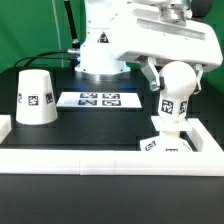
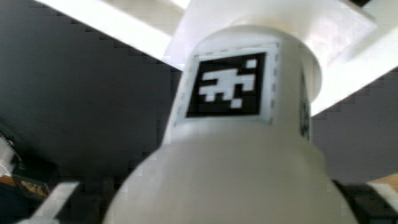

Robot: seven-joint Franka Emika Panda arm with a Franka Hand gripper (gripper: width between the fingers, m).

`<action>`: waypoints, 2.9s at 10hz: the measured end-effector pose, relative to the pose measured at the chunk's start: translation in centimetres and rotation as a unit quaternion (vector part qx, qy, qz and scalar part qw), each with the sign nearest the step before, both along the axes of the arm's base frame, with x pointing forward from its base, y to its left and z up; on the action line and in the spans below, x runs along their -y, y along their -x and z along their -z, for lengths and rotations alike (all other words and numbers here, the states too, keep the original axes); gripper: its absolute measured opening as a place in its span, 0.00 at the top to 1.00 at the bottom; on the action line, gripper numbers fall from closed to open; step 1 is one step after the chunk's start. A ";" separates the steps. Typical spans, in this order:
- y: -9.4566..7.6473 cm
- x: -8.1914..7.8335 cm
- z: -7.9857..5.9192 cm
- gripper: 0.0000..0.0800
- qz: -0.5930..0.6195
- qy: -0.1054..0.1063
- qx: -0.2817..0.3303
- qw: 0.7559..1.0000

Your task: Assemble lamp

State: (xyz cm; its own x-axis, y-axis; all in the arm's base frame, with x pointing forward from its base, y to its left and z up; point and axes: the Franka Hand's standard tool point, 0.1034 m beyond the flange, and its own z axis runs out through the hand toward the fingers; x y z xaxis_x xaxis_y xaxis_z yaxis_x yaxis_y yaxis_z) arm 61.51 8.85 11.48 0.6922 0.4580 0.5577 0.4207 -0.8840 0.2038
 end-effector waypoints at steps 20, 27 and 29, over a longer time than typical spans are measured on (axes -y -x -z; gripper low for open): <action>0.6 -1.2 -0.7 0.13 0.020 0.009 -0.261 0.965; 0.2 -0.3 -0.5 0.13 0.026 0.009 -0.261 0.965; 0.2 -0.2 -0.4 0.28 0.027 0.008 -0.261 0.965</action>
Offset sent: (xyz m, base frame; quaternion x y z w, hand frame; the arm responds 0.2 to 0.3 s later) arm -0.0016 -0.0239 0.0086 0.0391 -0.0796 0.0209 0.9958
